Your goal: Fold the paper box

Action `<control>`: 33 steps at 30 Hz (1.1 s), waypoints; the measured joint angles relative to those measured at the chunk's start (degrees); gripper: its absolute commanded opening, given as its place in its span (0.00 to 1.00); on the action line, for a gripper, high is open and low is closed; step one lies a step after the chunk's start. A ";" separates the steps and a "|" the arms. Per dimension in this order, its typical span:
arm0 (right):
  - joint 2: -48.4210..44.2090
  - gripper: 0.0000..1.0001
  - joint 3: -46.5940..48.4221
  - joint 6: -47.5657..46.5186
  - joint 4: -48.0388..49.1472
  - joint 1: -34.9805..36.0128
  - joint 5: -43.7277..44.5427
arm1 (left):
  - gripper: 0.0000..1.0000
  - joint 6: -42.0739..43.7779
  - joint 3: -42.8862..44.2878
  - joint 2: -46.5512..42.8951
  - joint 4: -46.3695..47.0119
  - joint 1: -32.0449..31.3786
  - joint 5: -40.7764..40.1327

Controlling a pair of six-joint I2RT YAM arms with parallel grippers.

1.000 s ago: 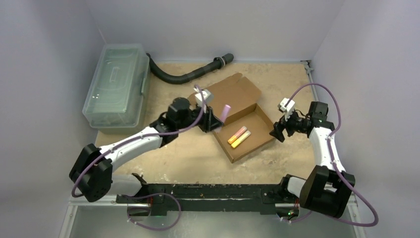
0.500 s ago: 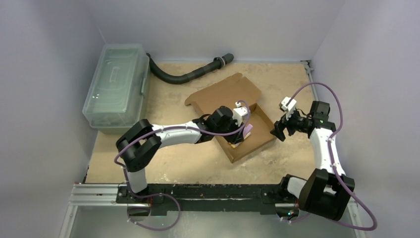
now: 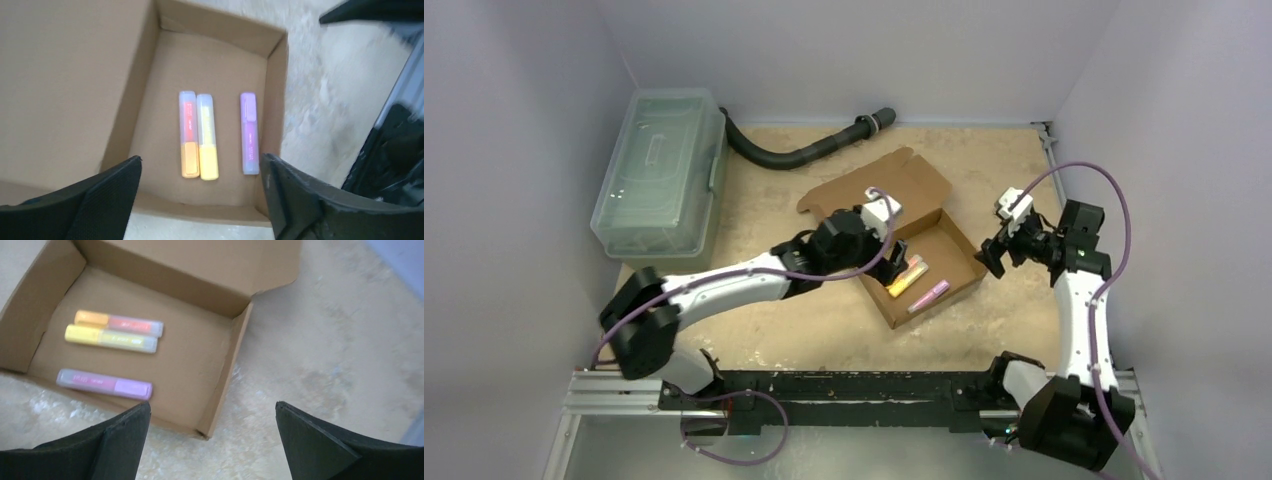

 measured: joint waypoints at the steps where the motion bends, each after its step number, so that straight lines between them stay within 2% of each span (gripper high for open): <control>1: -1.42 0.99 0.00 1.16 0.94 0.00 0.15 | 0.99 -0.42 -1.70 -3.13 0.87 0.20 -1.46; 5: -7.39 0.99 -0.20 9.38 9.79 0.00 2.10 | 0.99 -4.07 -10.58 -16.87 4.74 3.89 -4.96; 7: -8.11 0.92 -0.04 13.77 14.62 0.00 2.56 | 0.99 -6.93 -15.56 -23.76 6.73 7.85 -4.48; 9: -6.40 0.87 0.79 14.99 15.52 0.00 1.42 | 0.99 -9.86 -20.15 -29.57 8.35 11.91 -4.44; 14: 2.56 0.87 2.12 15.65 14.80 0.00 -1.66 | 0.99 -15.80 -27.96 -36.54 9.22 15.67 -4.50; 18: 3.63 0.88 -1.22 18.12 16.17 0.00 -1.90 | 0.99 -20.48 -31.85 -36.35 9.16 19.02 -4.74; 21: 3.96 0.98 -1.66 18.82 16.24 0.00 -1.66 | 0.99 -24.22 -33.79 -35.36 9.51 23.19 -3.74; 26: 6.25 0.99 -1.66 18.95 16.13 0.00 -1.31 | 0.99 -31.76 -36.46 -32.11 15.26 32.41 3.43; 29: 8.81 0.99 -1.66 18.84 15.54 0.00 -0.55 | 0.99 -38.01 -36.89 -26.16 21.97 37.38 9.20; 33: 11.39 0.99 -1.55 18.73 14.58 0.02 1.27 | 0.99 -44.44 -36.33 -16.02 28.04 40.76 15.56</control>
